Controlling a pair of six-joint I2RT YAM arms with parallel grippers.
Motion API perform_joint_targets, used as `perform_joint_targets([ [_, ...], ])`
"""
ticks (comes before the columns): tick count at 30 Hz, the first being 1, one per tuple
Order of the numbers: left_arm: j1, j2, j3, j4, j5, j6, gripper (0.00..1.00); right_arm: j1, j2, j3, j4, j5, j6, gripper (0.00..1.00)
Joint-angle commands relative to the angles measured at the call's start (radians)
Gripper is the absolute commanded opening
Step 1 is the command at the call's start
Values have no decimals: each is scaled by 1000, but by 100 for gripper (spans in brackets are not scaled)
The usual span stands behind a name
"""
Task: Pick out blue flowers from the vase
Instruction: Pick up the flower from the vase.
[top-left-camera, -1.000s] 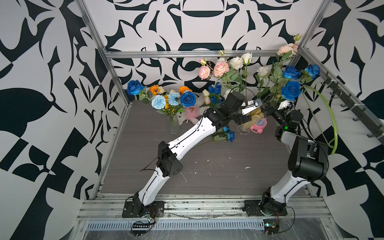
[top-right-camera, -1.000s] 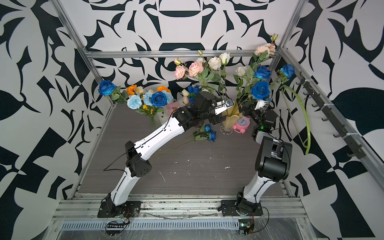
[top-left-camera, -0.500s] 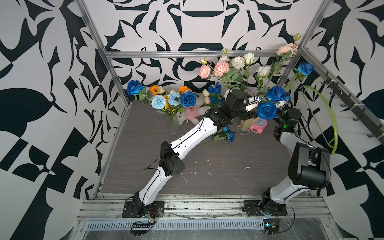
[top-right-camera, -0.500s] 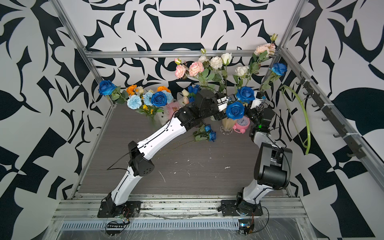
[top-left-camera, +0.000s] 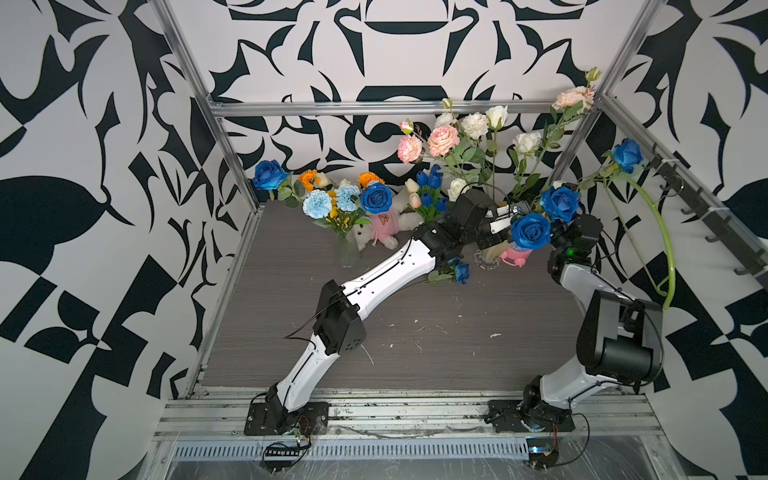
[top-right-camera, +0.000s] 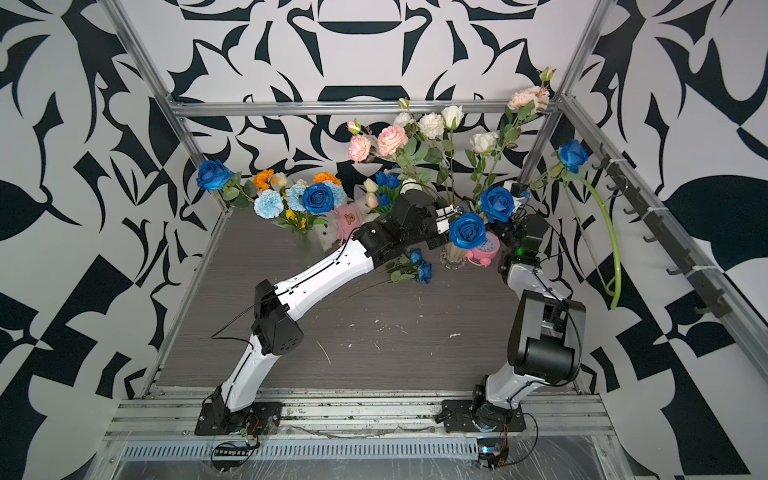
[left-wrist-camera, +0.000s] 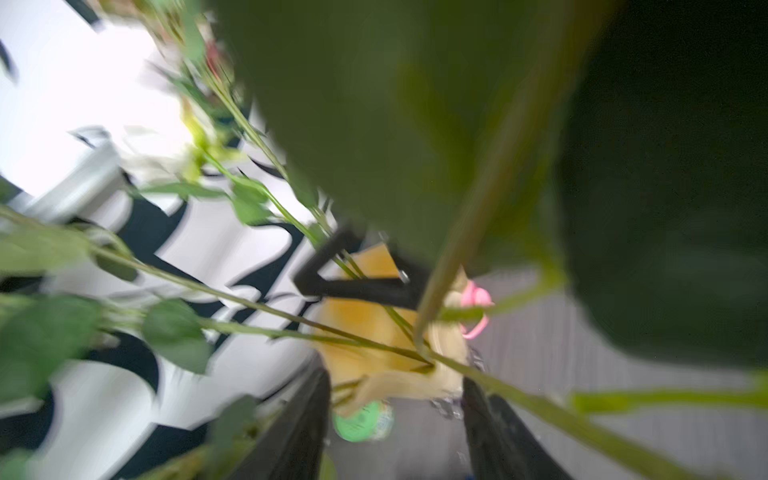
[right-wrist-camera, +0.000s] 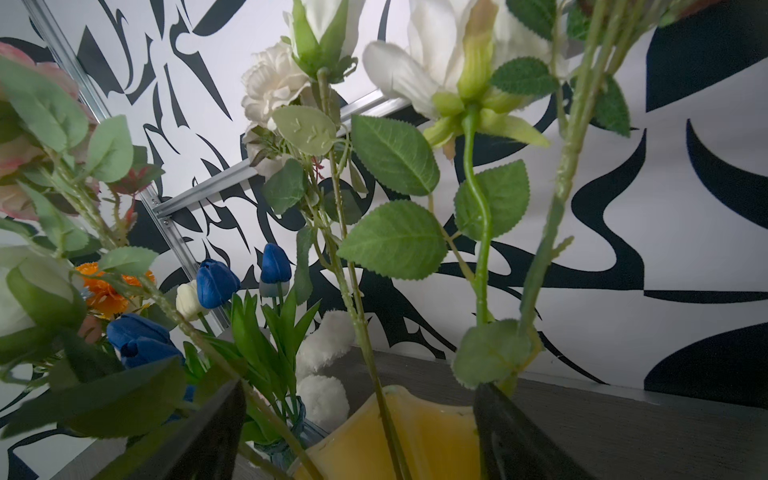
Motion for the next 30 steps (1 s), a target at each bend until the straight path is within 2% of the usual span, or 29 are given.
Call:
perform_joint_targets([
  [1, -8, -28, 13, 87, -6, -12, 45, 6, -52, 24, 2, 1, -33, 86],
  [9, -35, -109, -103, 87, -5, -24, 35, 5, -64, 34, -44, 39, -47, 85],
  [18, -58, -212, -244, 223, 7, -89, 22, 6, -74, 44, -92, 57, -59, 85],
  [24, -59, -239, -264, 287, 34, -134, 0, 7, -84, 40, -116, 51, -73, 85],
  [30, -52, -233, -244, 305, 45, -160, 0, 12, -91, 51, -150, 27, -91, 83],
])
